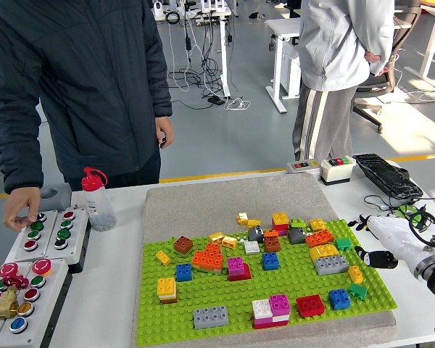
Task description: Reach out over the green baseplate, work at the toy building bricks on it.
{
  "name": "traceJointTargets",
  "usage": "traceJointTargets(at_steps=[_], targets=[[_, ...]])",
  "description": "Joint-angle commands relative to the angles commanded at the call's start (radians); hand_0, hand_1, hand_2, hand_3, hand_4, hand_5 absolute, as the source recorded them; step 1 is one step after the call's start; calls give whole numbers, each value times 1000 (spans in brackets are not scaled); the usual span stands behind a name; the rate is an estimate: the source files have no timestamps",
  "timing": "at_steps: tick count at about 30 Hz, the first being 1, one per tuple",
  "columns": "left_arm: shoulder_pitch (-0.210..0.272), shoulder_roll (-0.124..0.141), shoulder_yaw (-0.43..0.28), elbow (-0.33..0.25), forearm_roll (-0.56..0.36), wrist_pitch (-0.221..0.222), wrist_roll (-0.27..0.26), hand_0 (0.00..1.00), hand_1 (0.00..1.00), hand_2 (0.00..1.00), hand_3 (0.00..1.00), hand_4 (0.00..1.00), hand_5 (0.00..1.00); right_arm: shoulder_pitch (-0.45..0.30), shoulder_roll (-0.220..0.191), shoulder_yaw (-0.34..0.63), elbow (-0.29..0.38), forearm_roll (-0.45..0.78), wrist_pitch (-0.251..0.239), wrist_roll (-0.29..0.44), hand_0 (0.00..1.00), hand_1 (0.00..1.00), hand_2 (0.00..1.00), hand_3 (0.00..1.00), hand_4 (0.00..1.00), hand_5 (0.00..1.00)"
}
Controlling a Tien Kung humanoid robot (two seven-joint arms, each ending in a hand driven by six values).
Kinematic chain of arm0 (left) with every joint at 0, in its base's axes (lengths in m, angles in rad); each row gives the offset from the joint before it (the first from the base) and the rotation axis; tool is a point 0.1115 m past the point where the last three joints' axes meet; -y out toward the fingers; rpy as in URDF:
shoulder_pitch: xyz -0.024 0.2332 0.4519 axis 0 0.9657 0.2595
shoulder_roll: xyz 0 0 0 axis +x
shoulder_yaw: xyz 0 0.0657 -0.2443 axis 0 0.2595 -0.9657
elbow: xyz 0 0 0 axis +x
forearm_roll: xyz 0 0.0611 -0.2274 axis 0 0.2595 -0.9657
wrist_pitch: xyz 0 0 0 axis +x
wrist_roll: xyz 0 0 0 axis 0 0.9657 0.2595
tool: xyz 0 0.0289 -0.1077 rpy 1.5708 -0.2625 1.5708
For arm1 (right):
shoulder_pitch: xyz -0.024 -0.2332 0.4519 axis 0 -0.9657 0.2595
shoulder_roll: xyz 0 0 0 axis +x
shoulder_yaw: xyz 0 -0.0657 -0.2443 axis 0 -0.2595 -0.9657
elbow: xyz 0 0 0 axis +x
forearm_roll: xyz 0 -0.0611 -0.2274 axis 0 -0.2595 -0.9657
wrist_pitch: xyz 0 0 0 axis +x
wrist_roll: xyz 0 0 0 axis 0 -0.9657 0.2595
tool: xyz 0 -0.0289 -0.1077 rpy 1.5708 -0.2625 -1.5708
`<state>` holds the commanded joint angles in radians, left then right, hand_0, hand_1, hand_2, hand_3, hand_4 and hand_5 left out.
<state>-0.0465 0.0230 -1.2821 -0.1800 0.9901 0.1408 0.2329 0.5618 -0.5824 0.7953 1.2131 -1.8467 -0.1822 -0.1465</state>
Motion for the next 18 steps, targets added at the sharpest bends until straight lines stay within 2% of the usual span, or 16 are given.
traceJointTargets(at_steps=[10,18], targets=[[1,0,9,0,-4,0,3,727,764,771,674,480,998,128,46,-78,-107,70,4,18,837,691,691,742,588,121],[3,1,12,0,-6,0,2,727,764,771,674,479,998,179,80,-129,-127,85,28,20,836,685,687,738,581,118]])
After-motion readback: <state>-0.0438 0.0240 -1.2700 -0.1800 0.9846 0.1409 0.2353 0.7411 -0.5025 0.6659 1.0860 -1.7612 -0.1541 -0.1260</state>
